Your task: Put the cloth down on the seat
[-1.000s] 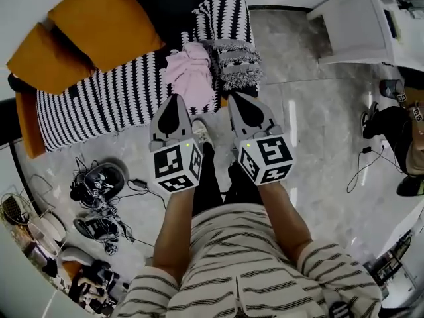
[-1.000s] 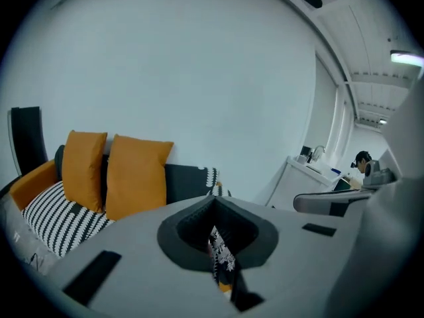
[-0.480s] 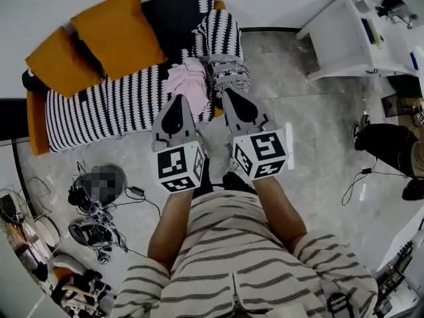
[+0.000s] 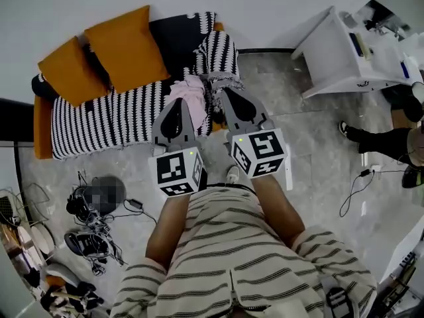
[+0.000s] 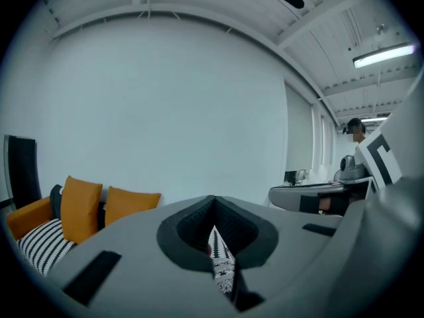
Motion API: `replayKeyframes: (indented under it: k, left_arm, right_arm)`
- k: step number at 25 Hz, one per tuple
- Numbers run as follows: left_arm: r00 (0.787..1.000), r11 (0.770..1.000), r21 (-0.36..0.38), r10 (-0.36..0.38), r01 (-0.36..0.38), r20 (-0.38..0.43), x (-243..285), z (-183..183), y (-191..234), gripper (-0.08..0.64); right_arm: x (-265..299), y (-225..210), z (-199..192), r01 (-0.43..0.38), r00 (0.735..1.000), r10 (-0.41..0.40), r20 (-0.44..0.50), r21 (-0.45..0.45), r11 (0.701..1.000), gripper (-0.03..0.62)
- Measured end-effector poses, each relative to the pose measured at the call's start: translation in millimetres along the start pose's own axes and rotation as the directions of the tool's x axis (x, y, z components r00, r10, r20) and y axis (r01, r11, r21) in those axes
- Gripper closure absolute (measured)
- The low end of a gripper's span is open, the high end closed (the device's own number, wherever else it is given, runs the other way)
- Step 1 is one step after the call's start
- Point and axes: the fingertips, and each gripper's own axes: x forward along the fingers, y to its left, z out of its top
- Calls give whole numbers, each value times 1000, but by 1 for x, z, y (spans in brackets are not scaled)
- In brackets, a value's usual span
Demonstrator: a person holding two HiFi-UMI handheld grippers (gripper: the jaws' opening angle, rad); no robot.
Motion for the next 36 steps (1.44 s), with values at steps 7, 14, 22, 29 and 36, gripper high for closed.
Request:
replayKeyframes:
  k: [7,14,22,29,36]
  left_arm:
    - [997,999,16,-34,33,67,-10,30,-17,557]
    - [993,998,46,-54,49,103,-8,47,-29,557]
    - [988,996,55,-70,63,137,-8,61,-34,557]
    - [986,997,56,-68,60,154,-12,68,-32,557]
    - [984,996,59,-71,62,162,-12,69,-30,557]
  right_arm:
    - [-10,10,34,-22,998,25,60,-51,998,579]
    - [-15,10,54,-11,995,20,102,-85,996,579]
    - [-17,11,67,-2,991,16,130,-109,994,579]
    - [-18,15,71,-5,990,21,137,-117,993,579]
    - [-18,16,71,4,989,14,144,-123,992,580]
